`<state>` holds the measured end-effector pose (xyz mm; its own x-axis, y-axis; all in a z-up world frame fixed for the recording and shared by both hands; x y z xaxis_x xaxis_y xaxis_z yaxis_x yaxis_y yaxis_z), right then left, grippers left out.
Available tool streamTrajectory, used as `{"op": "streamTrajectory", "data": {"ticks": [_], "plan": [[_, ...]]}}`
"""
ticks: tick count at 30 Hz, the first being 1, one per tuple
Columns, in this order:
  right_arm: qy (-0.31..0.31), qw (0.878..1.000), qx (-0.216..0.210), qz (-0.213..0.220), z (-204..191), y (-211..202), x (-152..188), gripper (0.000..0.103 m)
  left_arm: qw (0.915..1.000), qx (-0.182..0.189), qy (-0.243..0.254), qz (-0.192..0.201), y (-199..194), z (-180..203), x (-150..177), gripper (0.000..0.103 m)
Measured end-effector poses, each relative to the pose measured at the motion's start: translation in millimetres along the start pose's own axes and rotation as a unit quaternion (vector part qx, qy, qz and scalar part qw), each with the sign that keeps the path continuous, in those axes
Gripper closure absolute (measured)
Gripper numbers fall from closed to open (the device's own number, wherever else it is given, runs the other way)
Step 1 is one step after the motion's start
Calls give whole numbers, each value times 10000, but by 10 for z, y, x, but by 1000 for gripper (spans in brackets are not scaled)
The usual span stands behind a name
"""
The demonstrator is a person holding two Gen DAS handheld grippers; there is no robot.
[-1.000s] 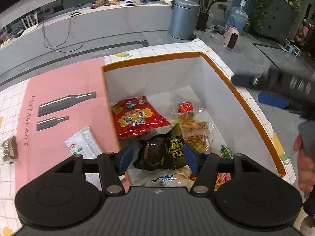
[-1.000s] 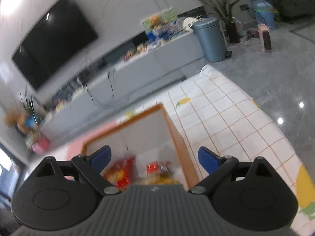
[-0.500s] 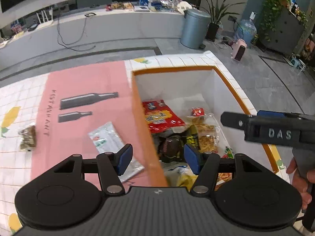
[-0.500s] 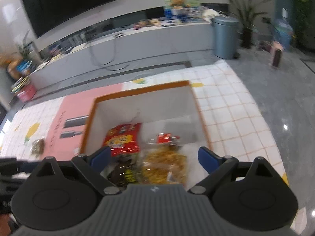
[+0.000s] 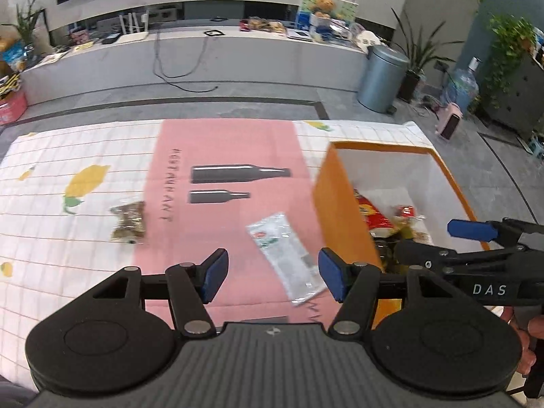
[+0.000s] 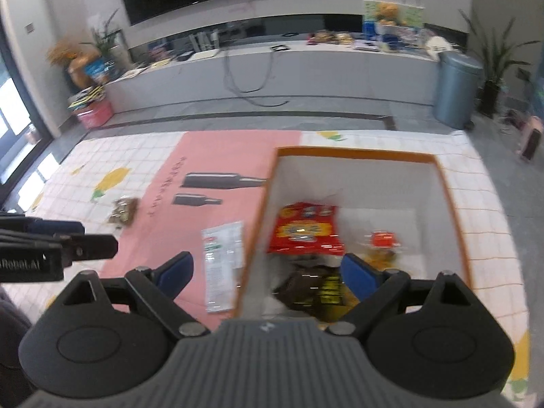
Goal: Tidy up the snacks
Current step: 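Close the left gripper on the clear dried-food bag while the right moves to the sachet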
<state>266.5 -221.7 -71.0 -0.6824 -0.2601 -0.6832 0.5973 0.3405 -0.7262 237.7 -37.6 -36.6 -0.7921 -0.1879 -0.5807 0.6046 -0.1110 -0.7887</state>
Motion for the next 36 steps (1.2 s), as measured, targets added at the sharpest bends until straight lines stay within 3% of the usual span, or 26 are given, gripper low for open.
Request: {"op": "streamTrajectory", "data": {"ticks": [9,22,29,34,36], "plan": [[-176,9981,-589,22,-617,337,-107,12,9990,44,-450,-72,74,-614,-22,30],[387,9989,-167,-180,-770,886,-149,12,9912,20,-1307,225,403,-1447,-254,28],[336,9980,-211,-494,-944,1191,-114,12,9918,-177,-1112,605,856,-1811,-355,27],[225,9975,-110,-658,-1017,1387,-87,12,9924,-80,-1201,245,1216,-1933,-406,27],[247,9968,-117,-753,-1028,1467,-78,12,9924,-327,-1178,134,1354,-1960,-412,27]]}}
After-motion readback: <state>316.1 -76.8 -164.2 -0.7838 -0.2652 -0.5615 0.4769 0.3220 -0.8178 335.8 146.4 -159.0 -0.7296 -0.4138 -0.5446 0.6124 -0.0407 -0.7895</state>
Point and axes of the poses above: each gripper's, at about its wrist camera, not at the fingertips, and y roughly the way its jaws point, z to its right, x to its underside, the point moved 7 cm from there along y, roughly the way its jaws point, and after that the axes turned 10 degrees about -y, right-handed, at the moved point
